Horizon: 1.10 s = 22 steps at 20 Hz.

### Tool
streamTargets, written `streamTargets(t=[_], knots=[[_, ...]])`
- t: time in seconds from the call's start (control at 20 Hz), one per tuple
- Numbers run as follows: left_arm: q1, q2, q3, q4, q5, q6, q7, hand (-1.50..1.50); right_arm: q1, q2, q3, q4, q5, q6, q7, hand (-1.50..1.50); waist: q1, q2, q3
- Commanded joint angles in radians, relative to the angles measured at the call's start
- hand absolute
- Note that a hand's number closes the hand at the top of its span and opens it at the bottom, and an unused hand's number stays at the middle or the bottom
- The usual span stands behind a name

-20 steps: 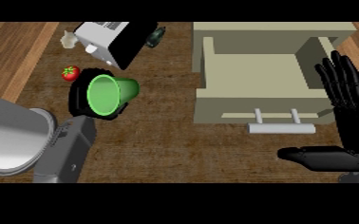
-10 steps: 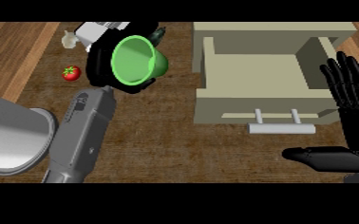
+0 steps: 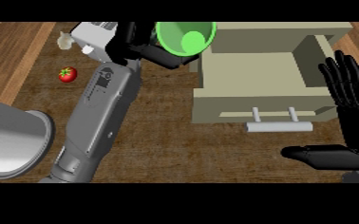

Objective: Pick up the cup, place it into the drawer and close the drawer

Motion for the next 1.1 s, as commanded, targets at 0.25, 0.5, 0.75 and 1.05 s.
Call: streamTargets(t=[0.25, 0.5, 0.75, 1.05], knots=[[-0.275, -0.004, -0.104, 0.239, 0.111, 0.182, 0.098, 1.5, 0.022, -0.025, -0.035, 0.027, -0.038, 0.05, -0.042, -1.5, -0.032, 0.007, 0.0], [-0.315, -0.004, -0.192, 0.313, 0.229, 0.245, 0.098, 1.5, -0.013, -0.016, -0.017, -0.015, -0.021, 0.017, 0.032, -1.5, -0.024, 0.004, 0.0], [-0.391, -0.004, -0.231, 0.488, 0.266, 0.253, 0.028, 1.5, 0.0, -0.013, -0.017, 0.011, -0.021, 0.038, -0.023, -1.5, -0.037, 0.012, 0.0], [-0.351, -0.004, -0.406, 0.49, 0.395, 0.283, 0.004, 1.5, -0.047, -0.005, 0.001, 0.1, 0.012, 0.036, -0.066, -1.5, -0.045, 0.013, 0.001]])
